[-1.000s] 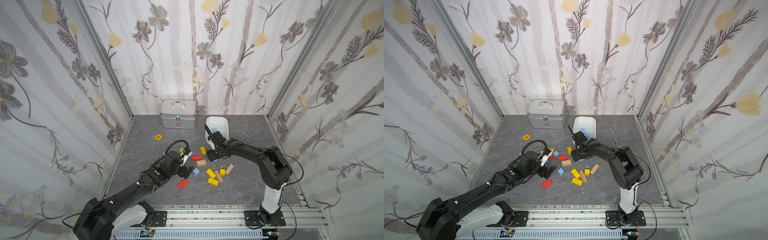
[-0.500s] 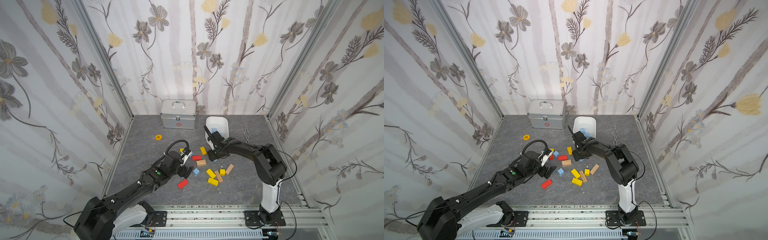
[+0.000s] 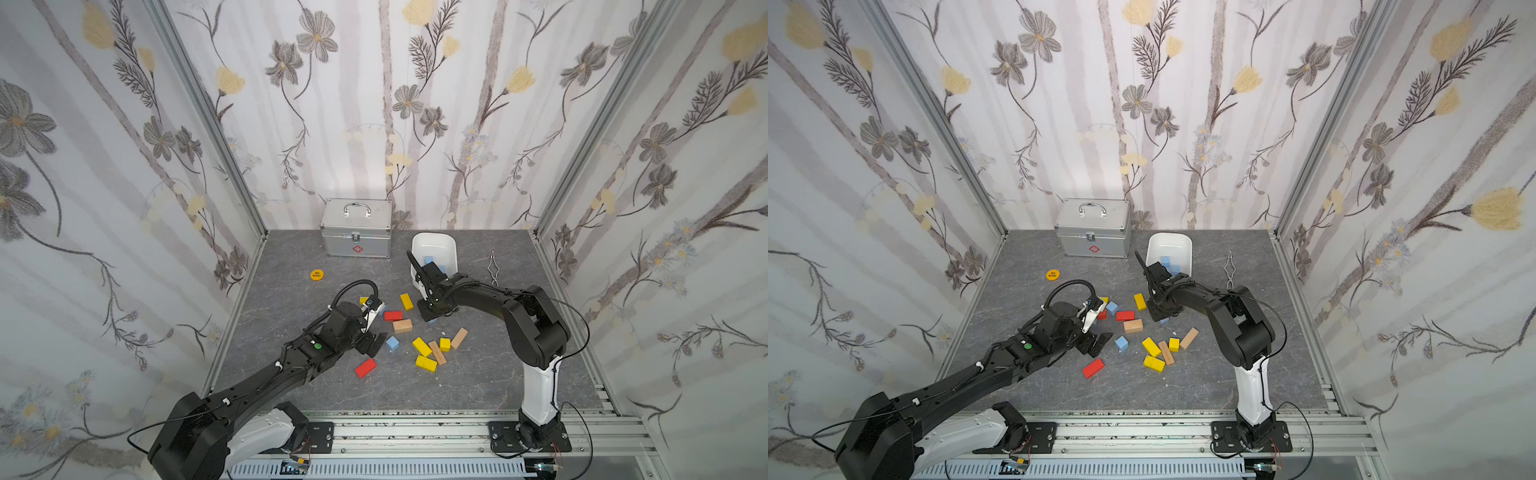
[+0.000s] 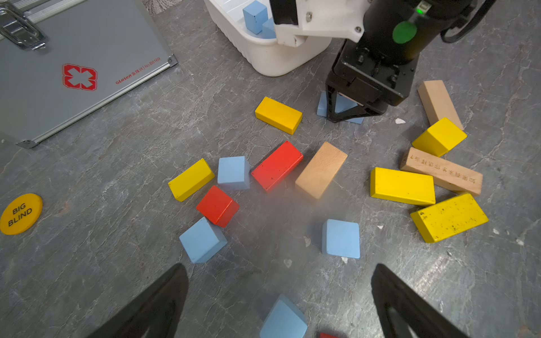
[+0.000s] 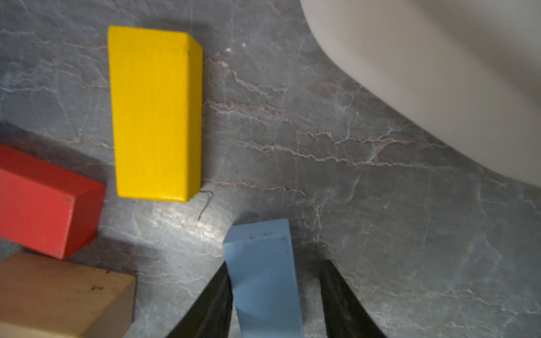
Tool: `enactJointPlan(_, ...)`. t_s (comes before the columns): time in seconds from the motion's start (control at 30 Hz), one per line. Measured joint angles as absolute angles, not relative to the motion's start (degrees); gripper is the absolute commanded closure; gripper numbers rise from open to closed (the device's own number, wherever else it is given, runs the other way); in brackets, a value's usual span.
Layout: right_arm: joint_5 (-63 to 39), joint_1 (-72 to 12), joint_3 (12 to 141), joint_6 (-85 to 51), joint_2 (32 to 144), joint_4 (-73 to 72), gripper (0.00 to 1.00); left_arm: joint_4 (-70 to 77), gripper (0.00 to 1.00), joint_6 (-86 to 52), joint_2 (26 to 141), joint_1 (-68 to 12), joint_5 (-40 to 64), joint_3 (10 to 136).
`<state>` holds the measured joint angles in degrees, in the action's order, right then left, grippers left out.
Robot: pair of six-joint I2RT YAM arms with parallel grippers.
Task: Pick out the blue building blocks
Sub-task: Pick up the building block from the center of the board.
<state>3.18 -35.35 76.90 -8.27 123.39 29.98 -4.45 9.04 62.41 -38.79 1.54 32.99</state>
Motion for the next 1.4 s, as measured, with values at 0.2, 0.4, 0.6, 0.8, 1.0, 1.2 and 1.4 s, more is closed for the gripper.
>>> enactJointPlan(0.2,3.31,-35.42,76.97,-8.27,123.39,30.37,0.62,-4.45,0.0,9.04,62.41,-38.79,1.52,32.99)
enactJointPlan(0.4,3.36,-35.48,76.99,-8.27,123.39,30.63,0.66,-4.45,0.0,9.04,62.33,-38.79,1.52,32.99)
enactJointPlan(0.6,3.4,-35.51,77.03,-8.32,123.37,30.74,0.74,-4.45,0.0,9.04,62.28,-38.79,1.52,32.99)
enactJointPlan(0.8,3.57,-35.51,77.1,-8.36,123.31,30.83,0.79,-4.45,0.0,9.04,62.24,-38.79,1.32,32.99)
enactJointPlan(1.0,3.68,-35.51,76.99,-8.75,122.87,31.7,0.87,-4.45,0.0,9.04,62.17,-38.76,1.3,32.99)
enactJointPlan(1.2,3.75,-35.51,76.64,-8.99,120.97,32.36,0.97,-4.47,0.0,9.04,61.32,-38.72,1.21,33.21)
enactJointPlan(1.4,3.14,-35.51,76.6,-9.39,117.8,32.32,1.0,-4.43,0.0,9.04,59.92,-38.68,1.08,34.17)
